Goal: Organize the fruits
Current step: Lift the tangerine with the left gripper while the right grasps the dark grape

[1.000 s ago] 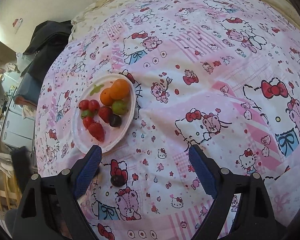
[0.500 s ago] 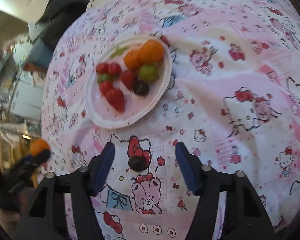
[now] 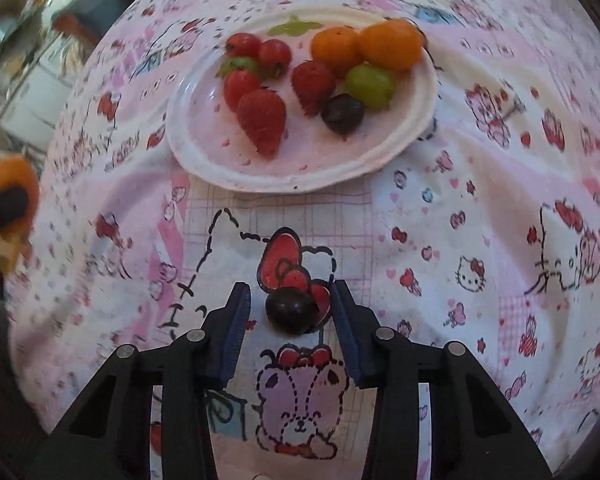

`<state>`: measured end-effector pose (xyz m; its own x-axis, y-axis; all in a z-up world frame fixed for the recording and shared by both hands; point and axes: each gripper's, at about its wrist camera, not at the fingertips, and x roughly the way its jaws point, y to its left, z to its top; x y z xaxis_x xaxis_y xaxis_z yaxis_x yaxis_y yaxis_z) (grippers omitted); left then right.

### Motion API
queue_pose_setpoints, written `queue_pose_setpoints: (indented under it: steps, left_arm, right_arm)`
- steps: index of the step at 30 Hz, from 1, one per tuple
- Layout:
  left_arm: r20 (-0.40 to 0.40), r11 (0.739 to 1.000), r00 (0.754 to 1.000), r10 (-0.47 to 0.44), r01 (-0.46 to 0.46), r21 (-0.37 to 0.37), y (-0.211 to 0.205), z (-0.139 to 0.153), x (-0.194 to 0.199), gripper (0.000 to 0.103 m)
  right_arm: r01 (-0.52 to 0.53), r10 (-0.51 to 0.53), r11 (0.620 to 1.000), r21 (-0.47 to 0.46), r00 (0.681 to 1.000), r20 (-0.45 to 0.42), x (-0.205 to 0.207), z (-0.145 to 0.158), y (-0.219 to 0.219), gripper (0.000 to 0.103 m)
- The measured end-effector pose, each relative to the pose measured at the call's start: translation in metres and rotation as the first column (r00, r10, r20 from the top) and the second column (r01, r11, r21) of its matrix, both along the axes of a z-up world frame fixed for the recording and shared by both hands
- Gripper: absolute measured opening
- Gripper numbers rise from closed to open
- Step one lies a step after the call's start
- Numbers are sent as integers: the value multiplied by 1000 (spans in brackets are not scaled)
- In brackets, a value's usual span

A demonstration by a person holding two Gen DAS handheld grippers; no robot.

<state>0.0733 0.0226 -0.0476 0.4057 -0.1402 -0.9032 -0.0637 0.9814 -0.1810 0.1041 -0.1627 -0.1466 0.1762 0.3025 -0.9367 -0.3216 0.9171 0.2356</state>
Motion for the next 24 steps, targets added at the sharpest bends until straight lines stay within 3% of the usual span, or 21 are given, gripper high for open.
queue_pose_setpoints:
  steps: [9, 24]
  left_arm:
    - [21, 999, 999, 37, -37, -3, 11, 5, -1, 35]
    - [1, 997, 998, 70, -70, 20, 19, -3, -6, 35]
  right_arm:
    - [-24, 27, 999, -42, 998, 51, -3, 0, -1, 18]
    - [8, -8, 1000, 22, 999, 39, -5, 9, -12, 18]
